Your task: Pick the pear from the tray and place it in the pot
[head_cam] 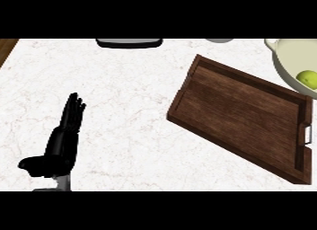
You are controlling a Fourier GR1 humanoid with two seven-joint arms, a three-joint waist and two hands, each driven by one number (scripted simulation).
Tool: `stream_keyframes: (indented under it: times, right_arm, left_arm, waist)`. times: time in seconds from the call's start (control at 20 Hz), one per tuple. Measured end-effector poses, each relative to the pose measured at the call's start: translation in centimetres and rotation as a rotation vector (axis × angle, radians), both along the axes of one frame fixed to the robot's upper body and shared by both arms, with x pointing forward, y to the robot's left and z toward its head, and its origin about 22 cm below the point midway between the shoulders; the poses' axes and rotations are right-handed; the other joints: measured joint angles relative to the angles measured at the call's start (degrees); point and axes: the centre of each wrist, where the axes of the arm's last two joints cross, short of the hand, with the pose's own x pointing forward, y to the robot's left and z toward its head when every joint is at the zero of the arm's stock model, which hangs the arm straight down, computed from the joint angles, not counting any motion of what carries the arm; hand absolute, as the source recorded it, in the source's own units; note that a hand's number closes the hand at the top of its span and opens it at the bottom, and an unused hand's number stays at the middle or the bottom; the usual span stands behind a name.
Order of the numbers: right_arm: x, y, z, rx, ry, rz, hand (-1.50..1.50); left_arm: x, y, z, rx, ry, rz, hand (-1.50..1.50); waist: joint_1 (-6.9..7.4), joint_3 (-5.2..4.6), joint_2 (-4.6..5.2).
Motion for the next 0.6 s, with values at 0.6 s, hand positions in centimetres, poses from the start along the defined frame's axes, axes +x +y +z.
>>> stream_keyframes:
  times: [0.6]
  right_arm:
    - [-7.4, 0.5, -1.8, -0.055, -0.060, -0.103, -1.50]
  left_arm:
    - [0.7, 0.4, 0.1, 0.000, -0.001, 0.005, 0.00]
  waist:
    - [-0.23, -0.04, -0.01]
